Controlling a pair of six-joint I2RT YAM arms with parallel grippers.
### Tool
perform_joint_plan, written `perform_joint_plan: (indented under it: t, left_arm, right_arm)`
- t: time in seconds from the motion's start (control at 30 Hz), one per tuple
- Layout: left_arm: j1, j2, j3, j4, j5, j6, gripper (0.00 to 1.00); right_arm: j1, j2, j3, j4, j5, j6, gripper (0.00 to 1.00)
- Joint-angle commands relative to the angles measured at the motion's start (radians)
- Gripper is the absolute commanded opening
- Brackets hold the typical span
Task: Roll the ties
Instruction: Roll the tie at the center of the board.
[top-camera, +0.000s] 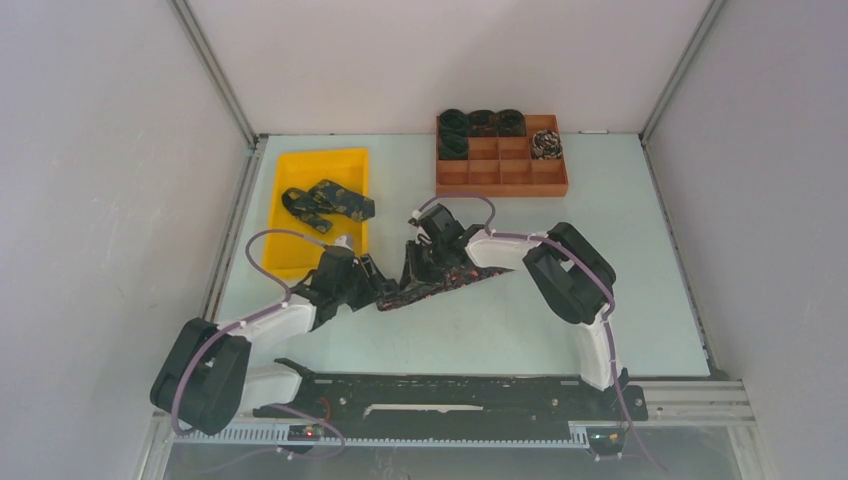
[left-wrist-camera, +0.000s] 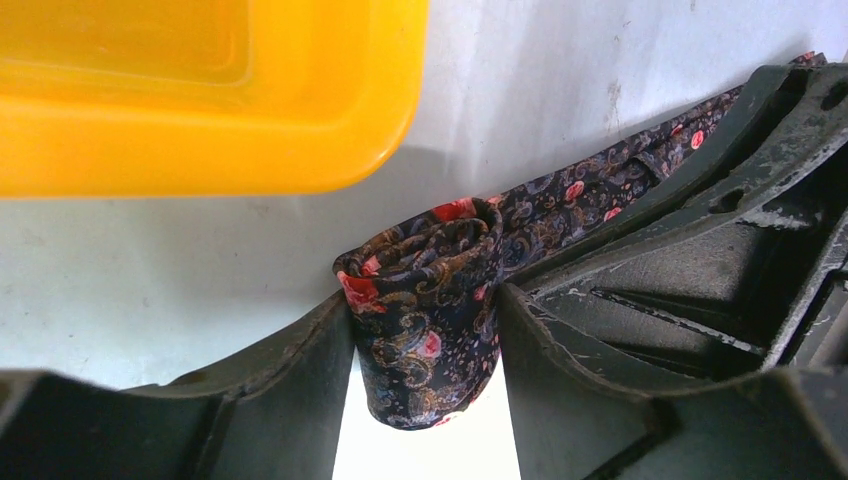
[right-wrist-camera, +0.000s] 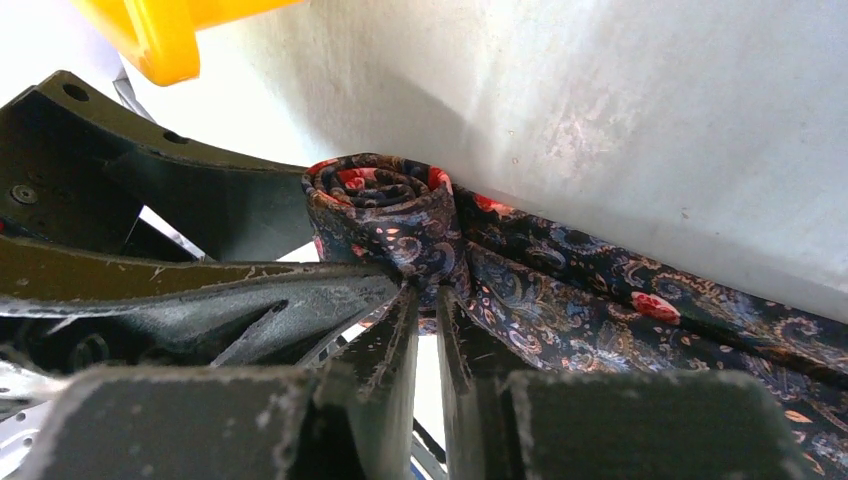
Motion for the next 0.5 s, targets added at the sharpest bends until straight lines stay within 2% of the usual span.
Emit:
perform_joint_plan:
  t: [0.0, 0.07, 0.3, 0.47]
  left_arm:
    - [-0.008, 0.046, -0.001, -0.019, 0.02, -0.011, 0.6]
    - [-0.013, 0.051, -0.002, -0.013, 0.021, -0.014, 0.57]
    - [-0.032, 0.052, 0.009, -0.018, 0.016, -0.01, 0.35]
    - [-0.05, 0.044, 0.062, -0.101, -0.029, 0.037, 0.27]
  right_arm:
    - [-0.007, -0.08, 0.029, 0.017, -0.017, 0.003, 0.16]
    - [-0.013, -0.085, 0.028, 0.017, -0.021, 0.001, 0.16]
    - [-0.033, -0.107, 0.028, 0.016, -0.026, -0.012, 0.16]
    - [-0.042, -0.116, 0.028, -0.003, -0.018, -0.041, 0.16]
